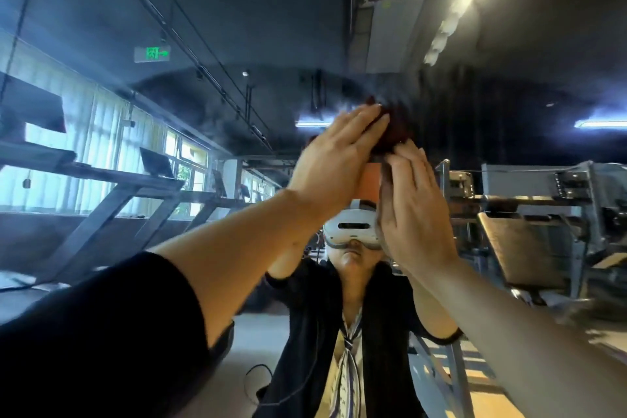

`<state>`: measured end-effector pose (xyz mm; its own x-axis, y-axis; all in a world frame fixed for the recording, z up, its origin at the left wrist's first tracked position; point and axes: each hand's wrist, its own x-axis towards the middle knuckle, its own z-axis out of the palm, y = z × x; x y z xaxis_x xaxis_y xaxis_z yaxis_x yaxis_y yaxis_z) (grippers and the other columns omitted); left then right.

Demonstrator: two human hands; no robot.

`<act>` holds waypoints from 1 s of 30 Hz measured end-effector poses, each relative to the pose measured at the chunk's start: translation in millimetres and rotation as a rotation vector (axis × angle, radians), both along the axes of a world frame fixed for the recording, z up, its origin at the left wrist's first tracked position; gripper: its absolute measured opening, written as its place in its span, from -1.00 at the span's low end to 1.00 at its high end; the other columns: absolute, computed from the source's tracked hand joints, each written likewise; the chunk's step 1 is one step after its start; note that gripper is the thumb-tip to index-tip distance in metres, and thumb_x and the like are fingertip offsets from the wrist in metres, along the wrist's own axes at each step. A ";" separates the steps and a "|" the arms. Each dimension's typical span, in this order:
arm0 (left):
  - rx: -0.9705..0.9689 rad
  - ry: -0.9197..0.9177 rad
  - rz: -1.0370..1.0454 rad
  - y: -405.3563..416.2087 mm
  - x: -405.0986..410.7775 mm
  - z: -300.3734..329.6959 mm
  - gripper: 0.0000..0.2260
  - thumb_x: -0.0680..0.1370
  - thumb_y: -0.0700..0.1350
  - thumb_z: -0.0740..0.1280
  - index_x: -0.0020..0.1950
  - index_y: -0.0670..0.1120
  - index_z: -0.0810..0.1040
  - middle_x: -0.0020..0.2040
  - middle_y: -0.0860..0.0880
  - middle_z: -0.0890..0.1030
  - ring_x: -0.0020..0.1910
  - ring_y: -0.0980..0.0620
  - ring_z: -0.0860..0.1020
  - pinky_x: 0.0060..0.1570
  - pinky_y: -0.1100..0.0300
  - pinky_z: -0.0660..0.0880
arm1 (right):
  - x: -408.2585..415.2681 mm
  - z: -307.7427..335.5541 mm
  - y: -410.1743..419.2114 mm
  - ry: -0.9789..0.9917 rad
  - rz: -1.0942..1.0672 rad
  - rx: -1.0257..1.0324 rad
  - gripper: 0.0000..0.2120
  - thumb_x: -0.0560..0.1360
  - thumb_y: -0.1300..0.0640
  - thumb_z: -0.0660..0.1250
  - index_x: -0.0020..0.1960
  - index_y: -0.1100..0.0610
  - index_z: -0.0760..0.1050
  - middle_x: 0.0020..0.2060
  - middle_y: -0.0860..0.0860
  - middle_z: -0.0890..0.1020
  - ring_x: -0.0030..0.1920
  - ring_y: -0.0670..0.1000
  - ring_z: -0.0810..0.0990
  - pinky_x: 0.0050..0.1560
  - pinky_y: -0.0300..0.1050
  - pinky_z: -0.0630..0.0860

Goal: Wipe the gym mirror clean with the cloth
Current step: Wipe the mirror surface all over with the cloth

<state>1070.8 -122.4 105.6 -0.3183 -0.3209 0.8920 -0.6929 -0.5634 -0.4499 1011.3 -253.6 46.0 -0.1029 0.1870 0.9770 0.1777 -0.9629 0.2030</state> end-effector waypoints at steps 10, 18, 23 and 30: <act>-0.290 0.183 -0.052 -55.3 -30.4 28.8 -0.49 0.59 -0.30 0.28 0.54 -0.12 0.33 0.55 -0.10 0.33 0.54 -0.12 0.24 0.50 -0.01 0.26 | -23.5 -11.2 -22.7 0.108 0.054 -0.099 -0.83 0.57 0.37 0.20 0.12 0.31 0.50 0.22 0.21 0.54 0.27 0.14 0.52 0.27 0.11 0.53; -0.428 0.241 -0.008 -7.6 -0.9 19.0 -0.54 0.61 -0.26 0.26 0.52 -0.17 0.37 0.52 -0.14 0.36 0.49 -0.16 0.31 0.49 -0.03 0.27 | -35.0 -26.2 -84.7 0.019 -0.166 0.096 -0.66 0.64 0.29 0.12 0.37 0.41 0.36 0.42 0.31 0.38 0.49 0.26 0.31 0.48 0.23 0.31; -0.397 0.270 -0.065 -82.8 -46.7 19.0 -0.47 0.61 -0.29 0.25 0.58 -0.08 0.26 0.57 -0.06 0.28 0.56 -0.08 0.19 0.51 -0.02 0.24 | -44.9 -26.8 -78.2 -0.008 -0.028 0.052 -0.77 0.58 0.40 0.21 0.23 0.37 0.43 0.32 0.29 0.45 0.45 0.26 0.37 0.43 0.20 0.39; 0.012 0.047 0.026 -72.6 -39.5 -33.4 -0.47 0.56 -0.28 0.36 0.53 -0.13 0.36 0.52 -0.10 0.37 0.48 -0.13 0.33 0.45 -0.01 0.28 | -63.3 -35.6 -115.7 0.090 -0.074 -0.038 -0.72 0.59 0.35 0.14 0.29 0.34 0.41 0.36 0.26 0.43 0.41 0.18 0.38 0.46 -0.09 0.34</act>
